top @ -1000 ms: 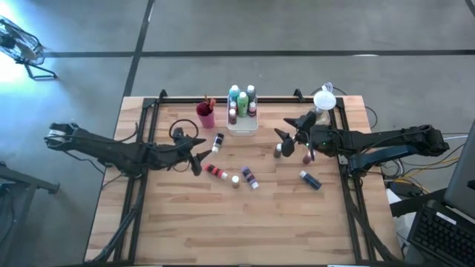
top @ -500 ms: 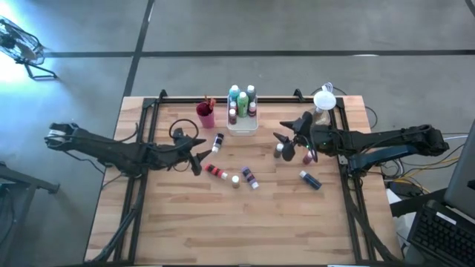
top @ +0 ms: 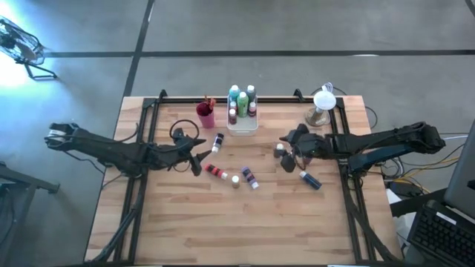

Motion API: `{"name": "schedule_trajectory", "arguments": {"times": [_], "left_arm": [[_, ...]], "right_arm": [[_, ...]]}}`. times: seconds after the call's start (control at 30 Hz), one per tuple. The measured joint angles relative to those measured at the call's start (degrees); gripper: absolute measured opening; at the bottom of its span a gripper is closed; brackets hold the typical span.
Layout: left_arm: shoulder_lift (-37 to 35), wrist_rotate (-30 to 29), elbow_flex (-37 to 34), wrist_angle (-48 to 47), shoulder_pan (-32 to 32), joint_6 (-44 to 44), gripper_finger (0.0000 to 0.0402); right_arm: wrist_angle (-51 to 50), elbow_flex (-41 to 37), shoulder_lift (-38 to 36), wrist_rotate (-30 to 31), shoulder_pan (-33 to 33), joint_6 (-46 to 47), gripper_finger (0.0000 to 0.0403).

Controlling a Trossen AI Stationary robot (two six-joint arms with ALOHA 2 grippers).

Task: Pick & Place Paint Supplies
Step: Put the dark brown bottle paint into the white bin

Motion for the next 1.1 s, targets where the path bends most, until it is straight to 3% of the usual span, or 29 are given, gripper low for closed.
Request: {"name": "schedule_trajectory", "arguments": {"times": [0.2,0.33,0.53,0.7,1.1], "left_arm": [[0.0,-0.02,0.0,-0.34,0.0,-0.02,0.0238],[0.0,-0.02,0.0,-0.4,0.02,-0.09,0.0239],[0.0,0.0,0.01,-0.67,0.02,-0.23,0.0239],[0.0,0.0,0.01,-0.81,0.02,-0.31,0.0239],[0.0,0.0,0.0,-0.82,0.02,-0.29,0.0239]], "right_arm": [[-5.89,-0.24,4.11,-2.68,-0.02,5.12,0.0274],[-4.41,-0.24,7.21,-2.7,0.01,5.35,0.0279],[-3.04,0.0,10.7,3.46,-0.04,5.25,0.0285],[-4.05,-0.18,10.44,6.98,-0.1,6.08,0.0279],[-4.18,-0.24,8.19,3.15,-0.04,6.69,0.0254]]}}
